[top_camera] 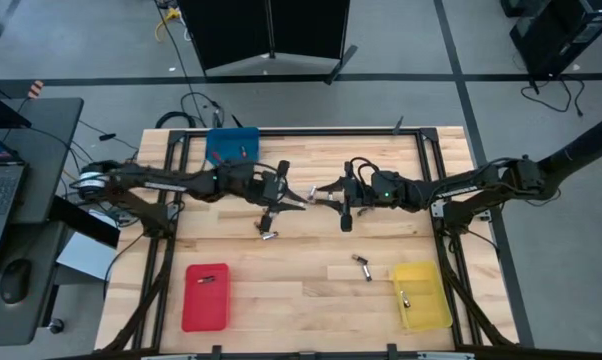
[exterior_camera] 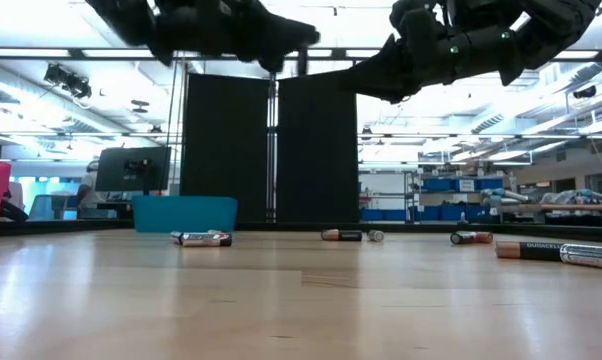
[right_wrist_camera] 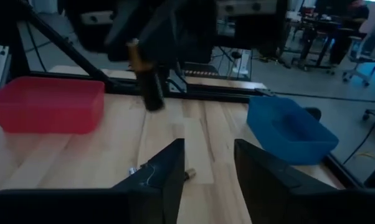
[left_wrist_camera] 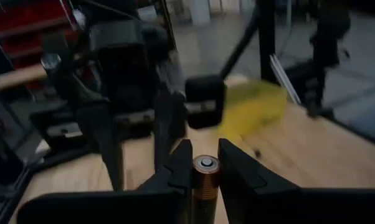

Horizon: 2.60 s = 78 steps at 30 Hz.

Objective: Sort batteries
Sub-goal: Put the brown battery into the red bin

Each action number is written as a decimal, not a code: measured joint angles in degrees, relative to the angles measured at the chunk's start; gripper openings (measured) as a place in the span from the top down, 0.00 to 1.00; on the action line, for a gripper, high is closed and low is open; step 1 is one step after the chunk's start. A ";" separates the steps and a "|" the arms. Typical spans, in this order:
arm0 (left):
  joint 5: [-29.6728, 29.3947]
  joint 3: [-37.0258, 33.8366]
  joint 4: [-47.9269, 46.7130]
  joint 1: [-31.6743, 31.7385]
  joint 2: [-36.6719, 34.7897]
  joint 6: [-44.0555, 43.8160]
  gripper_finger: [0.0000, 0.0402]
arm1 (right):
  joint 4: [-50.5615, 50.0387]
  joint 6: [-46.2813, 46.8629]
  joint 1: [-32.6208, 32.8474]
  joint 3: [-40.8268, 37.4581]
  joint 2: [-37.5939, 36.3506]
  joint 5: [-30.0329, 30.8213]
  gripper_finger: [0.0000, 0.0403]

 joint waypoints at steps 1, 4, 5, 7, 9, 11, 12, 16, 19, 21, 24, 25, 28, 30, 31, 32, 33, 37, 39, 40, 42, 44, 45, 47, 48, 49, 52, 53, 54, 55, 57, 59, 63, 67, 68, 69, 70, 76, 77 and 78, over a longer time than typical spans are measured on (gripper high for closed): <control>-0.66 1.15 -4.96 -0.70 -1.29 1.17 0.86 | -0.01 -0.09 -0.11 0.00 -0.06 0.00 0.62; -5.49 5.89 -22.33 -3.61 -4.05 4.29 0.86 | -0.27 -0.92 -0.51 0.00 -0.14 0.00 0.62; -7.81 7.74 -28.18 -4.90 -4.55 5.03 0.86 | -0.29 -1.09 -0.65 0.00 -0.17 0.00 0.62; -13.05 11.57 -39.91 -7.86 -4.94 5.33 0.86 | -0.61 -1.20 -1.07 0.00 -0.17 -0.02 0.63; -17.95 15.34 -50.17 -11.40 -4.95 4.38 0.86 | -1.06 -1.20 -1.60 0.00 -0.17 -0.04 0.63; -22.56 18.07 -59.65 -14.91 -4.94 0.96 0.86 | -1.37 -1.20 -2.29 0.00 -0.17 -0.04 0.63; -23.95 19.28 -64.12 -16.77 -4.85 -1.75 0.86 | -1.74 -1.20 -2.57 0.00 -0.17 -0.04 0.63; -27.37 21.73 -75.98 -24.37 -4.80 -16.21 0.86 | -2.45 -1.05 -3.53 0.00 -0.17 -0.07 0.63; -27.65 21.50 -81.06 -30.63 -4.76 -28.53 0.86 | -2.57 -0.98 -3.65 0.00 -0.17 -0.12 0.63; -27.66 21.14 -83.02 -34.94 -4.43 -36.79 0.86 | -2.58 -0.85 -3.64 0.00 -0.17 -0.21 0.64; -27.51 20.59 -84.39 -41.76 -3.28 -48.46 0.86 | -2.60 0.31 -3.63 0.00 -0.17 -0.24 0.64; -27.49 20.41 -84.23 -43.90 -2.78 -51.82 0.86 | -2.62 0.84 -3.64 0.00 -0.17 -0.24 0.64; -27.47 19.63 -83.69 -49.34 -0.65 -61.67 0.86 | -2.69 1.95 -3.62 0.00 -0.17 -0.24 0.64; -27.47 18.30 -83.48 -52.27 1.01 -67.77 0.86 | -2.71 2.26 -3.62 0.00 -0.17 -0.24 0.64; -27.47 17.49 -82.71 -53.40 1.82 -70.15 0.86 | -2.73 2.26 -3.62 0.00 -0.17 -0.24 0.64; -27.45 16.45 -81.68 -54.38 2.45 -72.11 0.86 | -2.75 2.26 -3.62 0.00 -0.17 -0.26 0.64; -27.41 15.28 -80.73 -55.27 3.03 -73.78 0.86 | -2.73 2.26 -3.62 -0.02 -0.17 -0.24 0.64; -25.91 9.27 -73.45 -56.63 3.86 -77.85 0.86 | -2.80 2.26 -3.62 -0.02 -0.17 -0.26 0.64; -24.77 6.00 -69.08 -56.58 3.88 -78.88 0.86 | -2.90 2.26 -3.62 -0.02 -0.17 -0.26 0.64; -24.25 4.55 -67.30 -56.54 3.88 -79.00 0.86 | -2.94 2.26 -3.62 -0.02 -0.17 -0.28 0.64; -24.15 2.28 -64.65 -56.52 3.88 -79.29 0.86 | -3.07 2.26 -3.62 -0.02 -0.17 -0.28 0.64; -24.04 0.46 -63.89 -56.43 3.88 -79.92 0.86 | -3.36 2.26 -3.62 -0.04 -0.17 -0.28 0.64; -24.05 -0.31 -63.90 -56.43 3.88 -80.31 0.86 | -3.50 2.26 -3.62 -0.04 -0.17 -0.28 0.64; -24.06 -1.58 -63.45 -56.43 3.88 -80.92 0.86 | -3.77 2.26 -3.62 -0.04 -0.17 -0.28 0.64; -24.06 -2.01 -63.23 -56.43 3.88 -80.94 0.86 | -3.87 2.26 -3.62 -0.04 -0.17 -0.28 0.64; -24.23 -2.48 -62.93 -56.43 3.88 -80.85 0.86 | -3.95 2.26 -3.62 -0.04 -0.17 -0.28 0.64; -25.47 -3.21 -61.63 -56.43 3.96 -79.74 0.86 | -3.93 2.26 -3.62 -0.04 -0.17 -0.28 0.65; -25.55 -3.56 -60.66 -56.43 3.98 -79.45 0.86 | -3.95 2.28 -3.62 -0.04 -0.17 -0.28 0.65; -25.72 -3.88 -59.82 -56.42 4.11 -79.03 0.86 | -3.96 2.28 -3.62 -0.04 -0.17 -0.28 0.65; -25.77 -4.24 -58.74 -56.43 4.33 -78.74 0.86 | -3.98 2.28 -3.62 -0.04 -0.17 -0.28 0.65; -25.75 -4.61 -57.72 -56.43 4.92 -78.51 0.86 | -4.08 2.28 -3.62 -0.04 -0.17 -0.28 0.64; -25.75 -4.96 -57.50 -56.43 5.53 -78.38 0.86 | -4.20 2.28 -3.62 -0.04 -0.17 -0.28 0.64; -25.77 -5.11 -57.22 -56.43 6.30 -78.29 0.86 | -4.38 2.28 -3.62 -0.04 -0.17 -0.28 0.65; -25.63 -4.80 -57.39 -56.43 6.37 -78.28 0.85 | -4.55 2.28 -3.62 -0.04 -0.17 -0.28 0.65; -25.34 -4.68 -57.42 -56.43 6.40 -78.19 0.84 | -4.59 2.28 -3.62 -0.04 -0.17 -0.28 0.65; -24.88 -4.47 -57.40 -56.42 6.43 -78.01 0.81 | -4.66 2.30 -3.62 -0.04 -0.17 -0.28 0.65; -24.37 -4.26 -57.32 -56.41 6.43 -77.92 0.78 | -4.79 2.30 -3.62 -0.04 -0.17 -0.28 0.65; -23.84 -1.93 -60.81 -56.43 6.50 -76.87 0.66 | -5.00 2.30 -3.62 -0.04 -0.17 -0.28 0.65; -23.88 -1.40 -61.63 -56.41 6.50 -76.56 0.66 | -5.00 2.30 -3.62 -0.04 -0.17 -0.28 0.65; -23.93 -0.79 -62.78 -56.41 6.50 -75.99 0.65 | -5.00 2.30 -3.62 -0.04 -0.17 -0.28 0.65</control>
